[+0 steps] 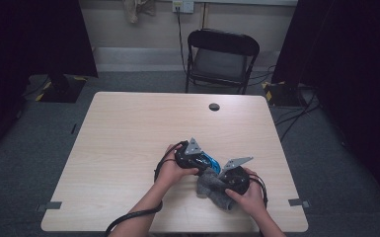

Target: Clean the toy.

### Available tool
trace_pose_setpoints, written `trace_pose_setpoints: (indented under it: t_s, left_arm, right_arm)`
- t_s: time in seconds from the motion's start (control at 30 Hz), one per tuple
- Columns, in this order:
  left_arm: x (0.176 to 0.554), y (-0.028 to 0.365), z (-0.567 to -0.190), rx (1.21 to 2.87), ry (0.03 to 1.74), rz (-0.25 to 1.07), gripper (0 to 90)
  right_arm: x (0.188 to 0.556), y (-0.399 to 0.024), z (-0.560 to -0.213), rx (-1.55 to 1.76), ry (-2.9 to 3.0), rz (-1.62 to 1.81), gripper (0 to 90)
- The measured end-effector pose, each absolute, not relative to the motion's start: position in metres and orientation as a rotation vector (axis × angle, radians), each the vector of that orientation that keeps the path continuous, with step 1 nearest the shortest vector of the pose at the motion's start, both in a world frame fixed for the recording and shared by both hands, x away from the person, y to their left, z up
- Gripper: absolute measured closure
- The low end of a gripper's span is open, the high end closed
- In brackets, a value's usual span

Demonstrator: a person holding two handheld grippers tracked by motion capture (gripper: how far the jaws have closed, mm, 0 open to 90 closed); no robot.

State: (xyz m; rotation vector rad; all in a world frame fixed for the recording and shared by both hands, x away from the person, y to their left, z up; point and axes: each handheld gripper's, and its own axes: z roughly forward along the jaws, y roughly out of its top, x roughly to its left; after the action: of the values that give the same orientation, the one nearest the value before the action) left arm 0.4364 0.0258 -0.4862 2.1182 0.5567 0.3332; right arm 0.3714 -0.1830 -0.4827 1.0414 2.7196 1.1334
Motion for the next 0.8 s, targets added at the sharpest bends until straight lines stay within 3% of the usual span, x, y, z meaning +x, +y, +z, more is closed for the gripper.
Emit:
trace_pose_setpoints:
  t_s: [0.8]
  left_arm:
    - [0.4361, 0.0267, -0.4870, 2.111, 0.553, 0.338, 25.4]
  right_arm:
    - [0.3750, -0.1840, -0.4825, 1.106, 2.699, 1.114, 71.5]
